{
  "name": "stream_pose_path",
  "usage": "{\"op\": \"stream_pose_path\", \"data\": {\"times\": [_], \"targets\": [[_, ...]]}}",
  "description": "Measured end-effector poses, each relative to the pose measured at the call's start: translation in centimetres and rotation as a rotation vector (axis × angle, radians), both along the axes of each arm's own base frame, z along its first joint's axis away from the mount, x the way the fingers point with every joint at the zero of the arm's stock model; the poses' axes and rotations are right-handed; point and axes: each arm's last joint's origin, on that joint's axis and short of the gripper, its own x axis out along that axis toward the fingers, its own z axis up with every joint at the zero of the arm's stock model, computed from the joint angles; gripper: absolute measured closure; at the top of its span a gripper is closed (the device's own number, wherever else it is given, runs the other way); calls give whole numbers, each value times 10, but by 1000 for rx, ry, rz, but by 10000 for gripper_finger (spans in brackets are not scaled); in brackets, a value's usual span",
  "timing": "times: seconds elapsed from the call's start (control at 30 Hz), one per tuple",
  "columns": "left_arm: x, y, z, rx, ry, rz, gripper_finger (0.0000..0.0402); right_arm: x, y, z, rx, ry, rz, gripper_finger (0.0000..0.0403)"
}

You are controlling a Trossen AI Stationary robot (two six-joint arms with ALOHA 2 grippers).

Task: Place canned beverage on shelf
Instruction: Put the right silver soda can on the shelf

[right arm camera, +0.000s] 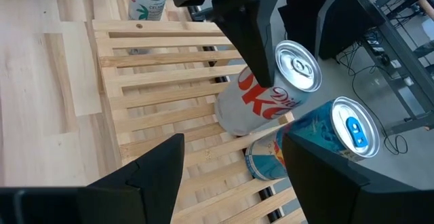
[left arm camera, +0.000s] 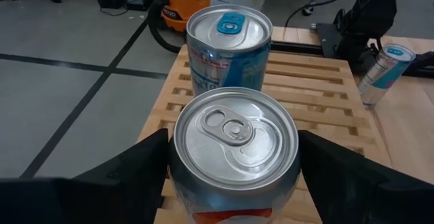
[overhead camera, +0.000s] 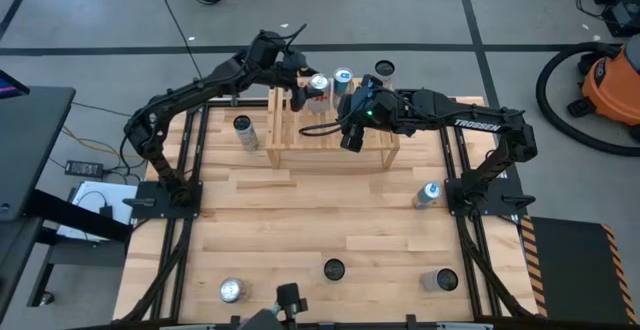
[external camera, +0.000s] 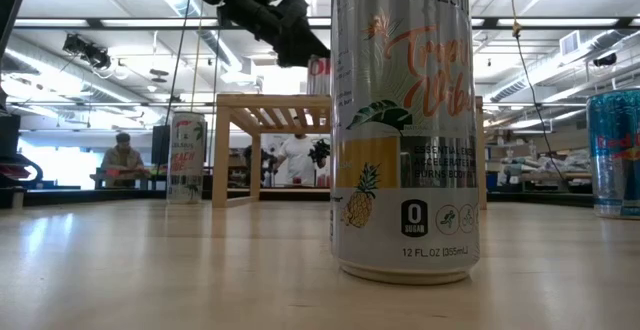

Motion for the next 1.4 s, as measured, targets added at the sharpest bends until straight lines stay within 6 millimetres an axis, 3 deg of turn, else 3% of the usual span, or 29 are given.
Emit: {"op": "stream_pose_path", "data": {"times": [1.4], "targets": [[-9,5,-2,6,54,25,89,0,0,0,1,5,0,146]]}}
